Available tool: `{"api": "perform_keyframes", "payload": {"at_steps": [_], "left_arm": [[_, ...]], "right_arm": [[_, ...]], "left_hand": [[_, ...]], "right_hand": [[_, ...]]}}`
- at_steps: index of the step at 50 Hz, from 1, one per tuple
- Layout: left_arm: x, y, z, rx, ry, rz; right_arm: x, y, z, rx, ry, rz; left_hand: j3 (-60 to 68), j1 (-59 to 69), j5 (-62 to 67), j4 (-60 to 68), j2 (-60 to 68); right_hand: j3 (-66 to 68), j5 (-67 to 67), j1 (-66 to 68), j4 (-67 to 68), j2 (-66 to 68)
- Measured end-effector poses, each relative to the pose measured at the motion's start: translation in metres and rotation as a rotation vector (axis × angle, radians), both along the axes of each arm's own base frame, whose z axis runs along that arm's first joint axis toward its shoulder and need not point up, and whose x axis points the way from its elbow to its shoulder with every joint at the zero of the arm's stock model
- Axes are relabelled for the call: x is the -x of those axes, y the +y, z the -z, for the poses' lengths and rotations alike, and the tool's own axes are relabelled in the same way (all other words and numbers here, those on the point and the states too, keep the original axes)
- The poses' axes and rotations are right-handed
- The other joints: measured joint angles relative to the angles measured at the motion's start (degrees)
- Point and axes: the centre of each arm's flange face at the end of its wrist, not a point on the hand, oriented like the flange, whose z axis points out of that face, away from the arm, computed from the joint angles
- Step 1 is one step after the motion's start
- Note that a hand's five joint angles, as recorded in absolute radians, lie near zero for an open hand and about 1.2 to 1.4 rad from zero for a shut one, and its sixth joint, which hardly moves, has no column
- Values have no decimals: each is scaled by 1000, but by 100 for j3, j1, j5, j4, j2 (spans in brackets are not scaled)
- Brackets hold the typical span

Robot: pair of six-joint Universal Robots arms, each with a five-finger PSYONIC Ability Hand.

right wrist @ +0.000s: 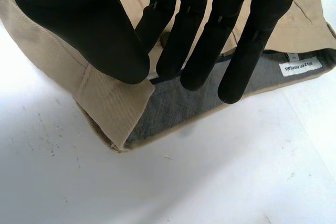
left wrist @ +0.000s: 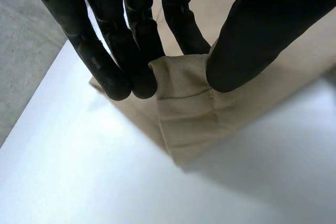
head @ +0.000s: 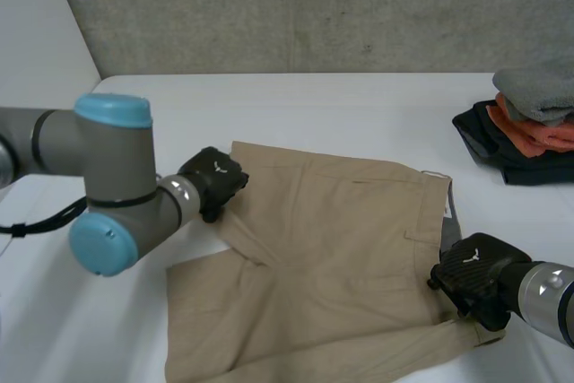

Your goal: Fold the laundry.

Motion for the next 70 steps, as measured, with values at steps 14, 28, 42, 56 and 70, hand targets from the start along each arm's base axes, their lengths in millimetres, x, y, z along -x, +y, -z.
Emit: {"api": "perform_keyframes", "payload": {"at_steps": [14,28,42,56,70], "left_arm": [[-29,22,8,23,-194,-59],[-59,74,-50,-23,42,-214],[-87,166,-35,-393,109,-277],[-82,203,-16,-584,2,-242],[-76,215,-26,-600,-139,-144]], "right_arm": [[-7,8,-2,9,2,-36],[-11,4,-13,49,-38,-12],[-16,-10,-21,99,-123,127],[-10,-14,-21,116,-121,173],[8,12,-23,-160,-2,-57]], "left_hand": [[-3827,-4053,-3661,-3853,-3884],[-5548,-5482,-5355,-5654,-5576],[-5040,-4901,-4917,-5090,-5058],[-296,-992,-172,-345,-289],[44,-292,200,29,72]], "right_hand": [[0,0,0,0,0],[0,1,0,0,0],[0,0,0,0,0],[0,0,0,0,0],[0,0,0,0,0]]}}
